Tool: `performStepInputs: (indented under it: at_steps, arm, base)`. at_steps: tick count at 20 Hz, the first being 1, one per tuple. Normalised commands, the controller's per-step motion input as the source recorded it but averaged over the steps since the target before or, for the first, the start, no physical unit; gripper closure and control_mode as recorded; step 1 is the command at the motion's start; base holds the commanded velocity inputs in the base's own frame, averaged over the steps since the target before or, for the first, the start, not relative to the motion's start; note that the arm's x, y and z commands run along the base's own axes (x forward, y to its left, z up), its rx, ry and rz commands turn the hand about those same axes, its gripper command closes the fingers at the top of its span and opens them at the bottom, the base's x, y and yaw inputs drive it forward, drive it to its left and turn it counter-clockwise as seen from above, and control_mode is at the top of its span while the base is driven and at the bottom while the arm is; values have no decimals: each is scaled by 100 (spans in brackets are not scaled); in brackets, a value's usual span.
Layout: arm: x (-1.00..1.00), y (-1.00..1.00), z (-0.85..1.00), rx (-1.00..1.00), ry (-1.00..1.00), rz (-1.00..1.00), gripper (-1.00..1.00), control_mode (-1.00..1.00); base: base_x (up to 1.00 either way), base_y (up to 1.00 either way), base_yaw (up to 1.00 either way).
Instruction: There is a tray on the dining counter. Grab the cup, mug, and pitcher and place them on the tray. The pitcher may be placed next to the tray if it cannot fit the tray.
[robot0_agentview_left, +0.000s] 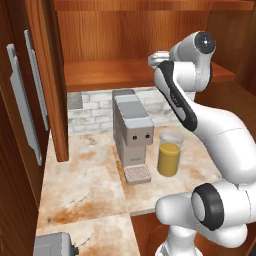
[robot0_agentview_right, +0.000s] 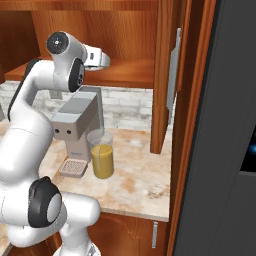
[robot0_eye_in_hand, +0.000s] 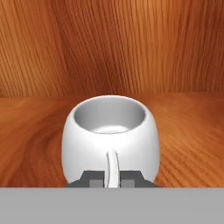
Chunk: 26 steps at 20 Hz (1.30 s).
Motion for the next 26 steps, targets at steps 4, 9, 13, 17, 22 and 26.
performStepInputs:
  at_steps: [4,9,13,17,22,26]
  arm:
    - [-71,0,12,0,0,0,100,-100]
    - [-83,0,9,0,0,0,100,-100]
    - [-75,0,10,-1,0,0,100,-100]
    - [-58,7,9,0,0,0,100,-100]
    - [-42,10,1,0,1,0,100,-100]
    - [-42,2,0,0,1,0,100,-100]
  base:
    - [0,0,0]
    - [0,0,0]
    - [0,0,0]
    - [0,0,0]
    - [0,0,0]
    - [0,0,0]
